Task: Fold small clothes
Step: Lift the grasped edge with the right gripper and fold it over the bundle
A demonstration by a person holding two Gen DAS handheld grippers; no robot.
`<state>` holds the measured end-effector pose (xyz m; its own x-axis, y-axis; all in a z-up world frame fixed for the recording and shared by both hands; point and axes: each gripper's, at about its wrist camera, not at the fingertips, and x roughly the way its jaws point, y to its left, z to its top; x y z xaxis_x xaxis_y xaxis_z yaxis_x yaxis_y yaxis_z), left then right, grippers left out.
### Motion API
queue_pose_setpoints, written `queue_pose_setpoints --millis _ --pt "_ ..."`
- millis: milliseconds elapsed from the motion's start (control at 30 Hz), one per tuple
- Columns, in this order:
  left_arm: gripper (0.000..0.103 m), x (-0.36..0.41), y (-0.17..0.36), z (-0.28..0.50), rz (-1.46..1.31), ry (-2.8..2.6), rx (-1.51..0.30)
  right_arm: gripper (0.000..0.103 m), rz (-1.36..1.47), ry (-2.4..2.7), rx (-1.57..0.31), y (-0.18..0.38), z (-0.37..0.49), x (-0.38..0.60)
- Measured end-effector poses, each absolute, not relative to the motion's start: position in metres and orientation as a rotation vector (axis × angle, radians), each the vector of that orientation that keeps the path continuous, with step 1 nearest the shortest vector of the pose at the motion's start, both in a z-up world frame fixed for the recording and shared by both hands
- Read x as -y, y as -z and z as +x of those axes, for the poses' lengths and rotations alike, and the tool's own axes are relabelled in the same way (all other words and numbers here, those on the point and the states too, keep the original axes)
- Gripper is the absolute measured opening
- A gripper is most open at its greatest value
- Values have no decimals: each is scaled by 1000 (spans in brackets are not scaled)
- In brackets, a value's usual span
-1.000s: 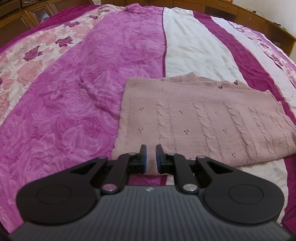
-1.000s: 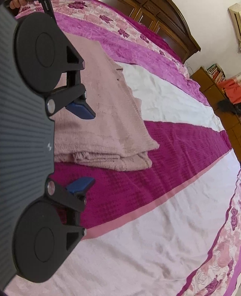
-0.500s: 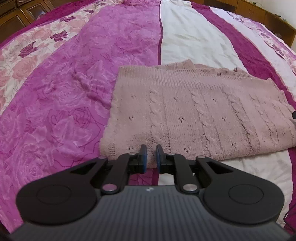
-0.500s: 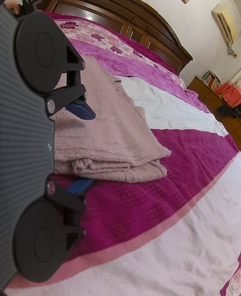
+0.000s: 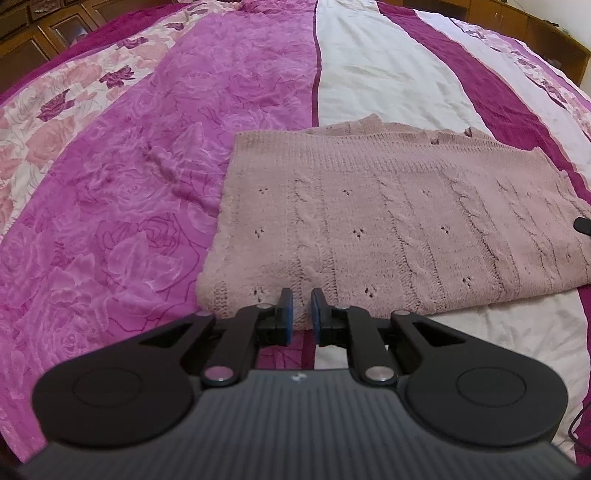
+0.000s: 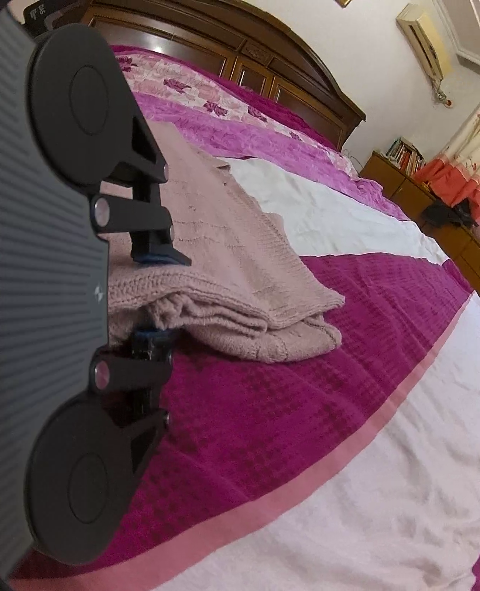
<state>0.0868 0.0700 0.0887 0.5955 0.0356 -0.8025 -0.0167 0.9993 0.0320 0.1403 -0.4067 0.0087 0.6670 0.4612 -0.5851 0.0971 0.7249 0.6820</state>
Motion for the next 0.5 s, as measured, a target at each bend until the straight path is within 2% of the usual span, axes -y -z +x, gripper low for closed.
queue_pose_setpoints --millis 367,433,500 --pt "13 -71 -90 83 18 -34 -931 41 769 -229 -831 -2 141 408" --pt "13 -72 -90 82 17 -36 -931 40 759 -221 -822 -4 140 406" --pt "13 -73 -91 82 14 -39 -932 33 749 -214 -815 -7 138 404"
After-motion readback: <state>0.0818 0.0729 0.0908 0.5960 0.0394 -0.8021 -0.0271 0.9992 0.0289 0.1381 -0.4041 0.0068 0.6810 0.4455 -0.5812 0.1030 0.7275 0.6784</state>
